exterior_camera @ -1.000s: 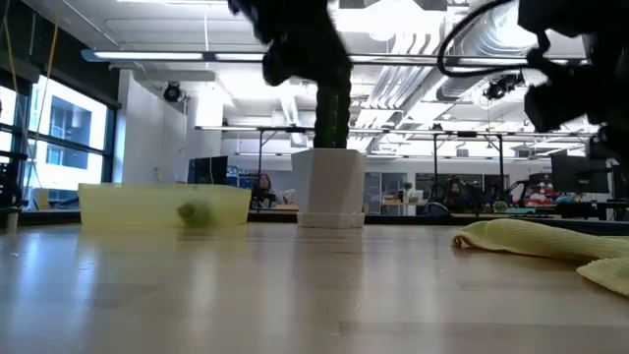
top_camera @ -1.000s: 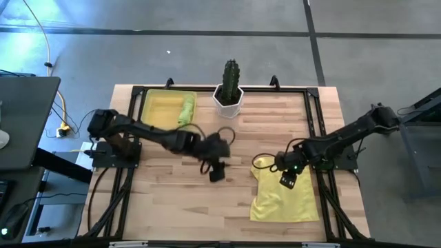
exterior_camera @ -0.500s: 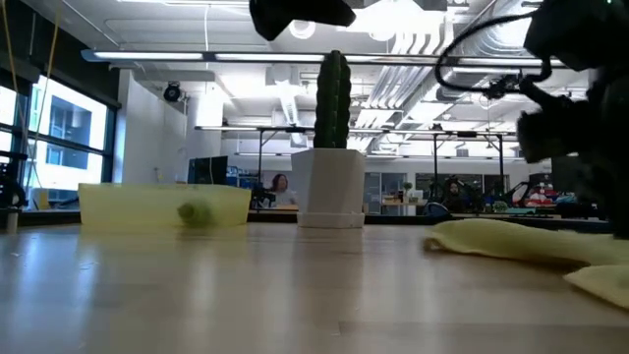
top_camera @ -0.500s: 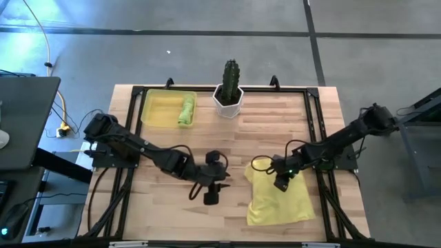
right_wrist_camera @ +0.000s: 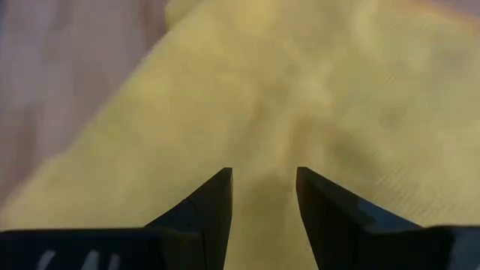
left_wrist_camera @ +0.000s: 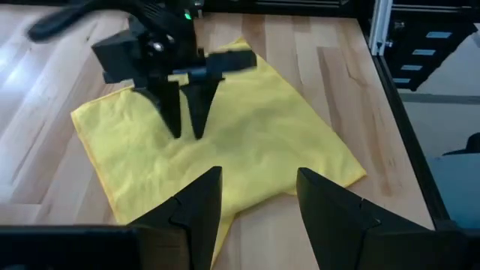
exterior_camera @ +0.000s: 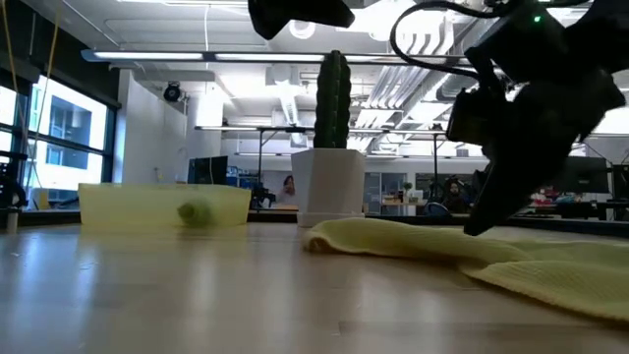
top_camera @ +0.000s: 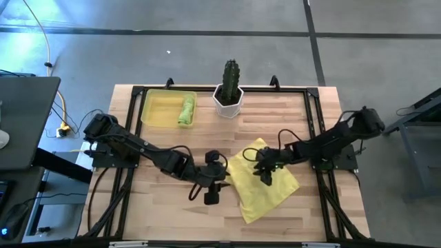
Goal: Roll microfiber towels into tight, uniform cylinder then place into a basket
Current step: Fold the yellow microfiber towel
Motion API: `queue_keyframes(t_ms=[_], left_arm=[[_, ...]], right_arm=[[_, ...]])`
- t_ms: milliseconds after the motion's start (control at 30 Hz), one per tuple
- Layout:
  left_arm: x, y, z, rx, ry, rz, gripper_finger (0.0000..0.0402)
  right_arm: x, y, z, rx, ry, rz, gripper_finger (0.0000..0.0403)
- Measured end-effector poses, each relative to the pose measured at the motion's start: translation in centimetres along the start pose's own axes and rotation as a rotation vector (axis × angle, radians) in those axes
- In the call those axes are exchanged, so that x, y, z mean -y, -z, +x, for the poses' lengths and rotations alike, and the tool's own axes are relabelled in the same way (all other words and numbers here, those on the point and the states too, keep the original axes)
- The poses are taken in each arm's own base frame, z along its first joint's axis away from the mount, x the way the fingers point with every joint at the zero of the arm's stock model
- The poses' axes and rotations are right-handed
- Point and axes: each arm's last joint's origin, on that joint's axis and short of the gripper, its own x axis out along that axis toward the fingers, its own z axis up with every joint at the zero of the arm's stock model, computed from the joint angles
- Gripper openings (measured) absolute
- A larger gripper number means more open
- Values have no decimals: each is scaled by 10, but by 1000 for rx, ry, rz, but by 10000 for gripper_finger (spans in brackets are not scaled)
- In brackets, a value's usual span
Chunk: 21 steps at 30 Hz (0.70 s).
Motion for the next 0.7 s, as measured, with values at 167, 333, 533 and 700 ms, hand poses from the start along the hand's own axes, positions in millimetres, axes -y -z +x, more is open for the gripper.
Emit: queue_keyframes(t_ms=[167, 333, 533, 700], left_arm=[[-1, 1, 2, 9, -38, -5, 161], [-2, 9, 18, -17, -105, 1, 161], [-3, 23, 43, -64, -124, -27, 161], [-7, 32, 57, -107, -146, -35, 161]], right_arm=[[-13, -5, -13, -106, -162, 66, 141], [-27, 12, -19, -239, -163, 46, 141], [-31, 34, -17, -308, 7, 10, 141], [-27, 28, -12, -129, 174, -187, 141]])
